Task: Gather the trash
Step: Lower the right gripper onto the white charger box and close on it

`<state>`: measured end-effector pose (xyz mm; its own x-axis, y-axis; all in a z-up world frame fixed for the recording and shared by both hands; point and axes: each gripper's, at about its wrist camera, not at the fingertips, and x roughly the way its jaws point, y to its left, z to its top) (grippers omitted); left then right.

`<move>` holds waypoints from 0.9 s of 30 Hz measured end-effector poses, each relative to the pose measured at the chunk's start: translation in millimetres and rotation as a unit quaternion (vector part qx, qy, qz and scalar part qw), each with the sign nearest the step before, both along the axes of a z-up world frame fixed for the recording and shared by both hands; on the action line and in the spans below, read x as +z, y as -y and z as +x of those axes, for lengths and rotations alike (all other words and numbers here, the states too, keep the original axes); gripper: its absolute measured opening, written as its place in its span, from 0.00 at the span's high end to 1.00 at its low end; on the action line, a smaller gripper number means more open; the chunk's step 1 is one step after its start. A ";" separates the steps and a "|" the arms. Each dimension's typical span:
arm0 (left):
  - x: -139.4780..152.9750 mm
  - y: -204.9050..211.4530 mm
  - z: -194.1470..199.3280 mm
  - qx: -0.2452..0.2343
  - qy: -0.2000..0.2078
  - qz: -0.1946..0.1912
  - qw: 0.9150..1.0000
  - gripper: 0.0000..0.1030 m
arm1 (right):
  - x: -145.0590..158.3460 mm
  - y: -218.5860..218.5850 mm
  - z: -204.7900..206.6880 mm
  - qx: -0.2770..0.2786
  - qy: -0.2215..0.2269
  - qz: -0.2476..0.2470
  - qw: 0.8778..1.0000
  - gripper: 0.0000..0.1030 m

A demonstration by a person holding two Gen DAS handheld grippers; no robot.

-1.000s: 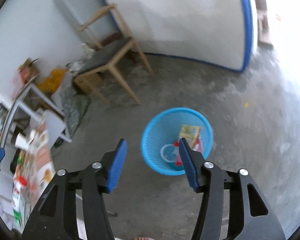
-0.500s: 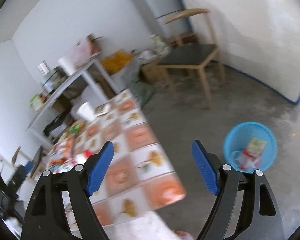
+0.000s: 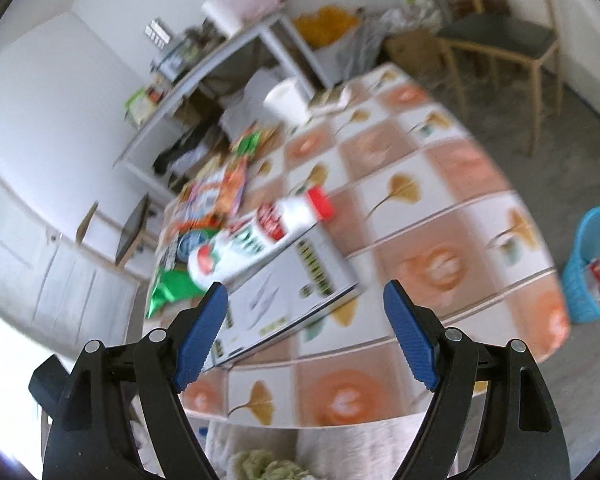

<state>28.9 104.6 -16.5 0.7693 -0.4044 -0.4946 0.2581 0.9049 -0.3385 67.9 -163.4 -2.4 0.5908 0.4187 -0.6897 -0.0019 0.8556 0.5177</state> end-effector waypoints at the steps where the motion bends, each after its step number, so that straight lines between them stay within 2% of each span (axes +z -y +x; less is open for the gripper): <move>1: -2.3 -2.2 0.0 0.002 -0.003 -0.004 1.000 0.07 | -4.2 -6.3 2.4 0.005 -0.008 0.003 1.000 0.26; 6: -10.4 -8.1 15.8 -0.007 -0.013 -0.022 1.000 0.07 | -27.8 -29.1 13.3 0.019 -0.062 0.044 0.997 0.26; 11: -14.1 -7.6 40.5 -0.007 -0.025 -0.036 0.999 0.10 | -42.4 -31.7 17.6 0.010 -0.094 0.053 0.994 0.26; 18: -14.4 3.7 46.4 -0.018 -0.028 -0.032 0.999 0.11 | -37.1 -22.5 23.3 -0.002 -0.085 0.034 0.996 0.27; 21: -11.8 17.7 45.8 -0.040 -0.021 -0.012 0.999 0.11 | -33.1 -20.2 27.2 -0.004 -0.073 0.015 0.997 0.27; 23: -9.0 28.4 49.0 -0.061 -0.019 0.009 0.998 0.11 | -32.2 -17.0 30.5 -0.002 -0.070 0.023 0.997 0.27; 27: -7.2 54.8 63.2 -0.089 -0.023 0.091 0.992 0.11 | -33.9 -10.8 37.6 -0.009 -0.071 0.020 0.997 0.27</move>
